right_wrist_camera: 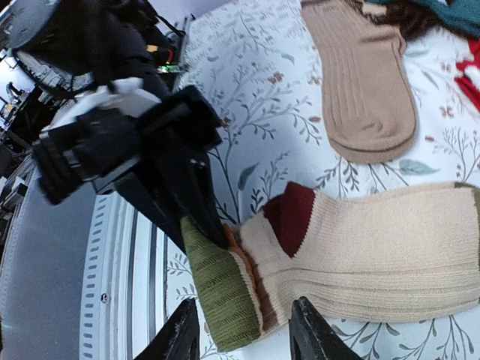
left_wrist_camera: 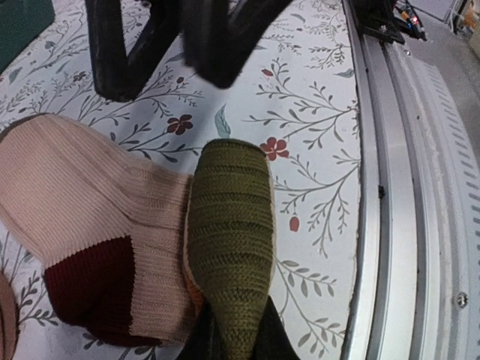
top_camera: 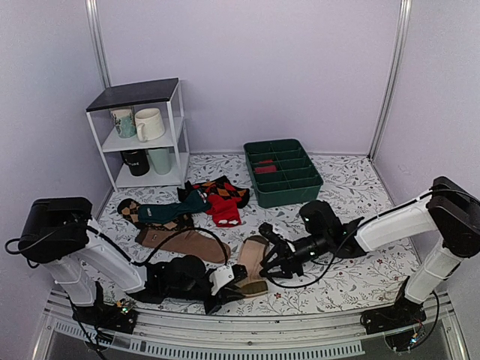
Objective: Roll the socks
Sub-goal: Roll a pair of socks at the center of the board.
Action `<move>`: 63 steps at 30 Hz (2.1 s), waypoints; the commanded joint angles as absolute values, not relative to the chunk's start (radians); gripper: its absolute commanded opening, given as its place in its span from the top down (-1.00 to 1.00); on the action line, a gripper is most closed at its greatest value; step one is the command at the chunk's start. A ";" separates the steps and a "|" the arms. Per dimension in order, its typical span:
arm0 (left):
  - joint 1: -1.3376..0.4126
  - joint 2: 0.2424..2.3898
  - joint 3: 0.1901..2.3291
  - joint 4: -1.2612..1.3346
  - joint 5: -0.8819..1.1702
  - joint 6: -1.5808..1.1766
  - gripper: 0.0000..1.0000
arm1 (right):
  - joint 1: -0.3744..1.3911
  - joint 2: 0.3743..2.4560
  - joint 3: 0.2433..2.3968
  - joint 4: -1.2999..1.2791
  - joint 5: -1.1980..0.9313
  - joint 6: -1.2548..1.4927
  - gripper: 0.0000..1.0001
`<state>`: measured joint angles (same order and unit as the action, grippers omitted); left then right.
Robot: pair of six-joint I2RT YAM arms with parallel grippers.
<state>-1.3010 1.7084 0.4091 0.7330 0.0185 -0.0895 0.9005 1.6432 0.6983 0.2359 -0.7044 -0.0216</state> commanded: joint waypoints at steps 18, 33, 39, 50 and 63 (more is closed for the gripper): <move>-1.180 1.827 0.467 0.434 0.359 -0.235 1.00 | 1.066 1.622 0.431 0.606 -0.468 -0.447 -0.10; -1.173 1.835 0.462 0.448 0.373 -0.229 1.00 | 1.076 1.699 0.508 0.507 -0.419 -0.410 0.60; -1.172 1.794 0.466 0.439 0.329 -0.206 0.77 | 1.074 1.729 0.565 0.383 -0.437 -0.324 0.82; -1.322 1.287 0.336 0.435 -0.043 0.114 0.47 | 0.982 1.802 0.723 0.040 -0.693 -0.066 0.84; -1.360 1.495 0.328 0.707 -0.114 0.341 -0.15 | 0.913 1.951 0.878 -0.214 -0.787 0.040 0.85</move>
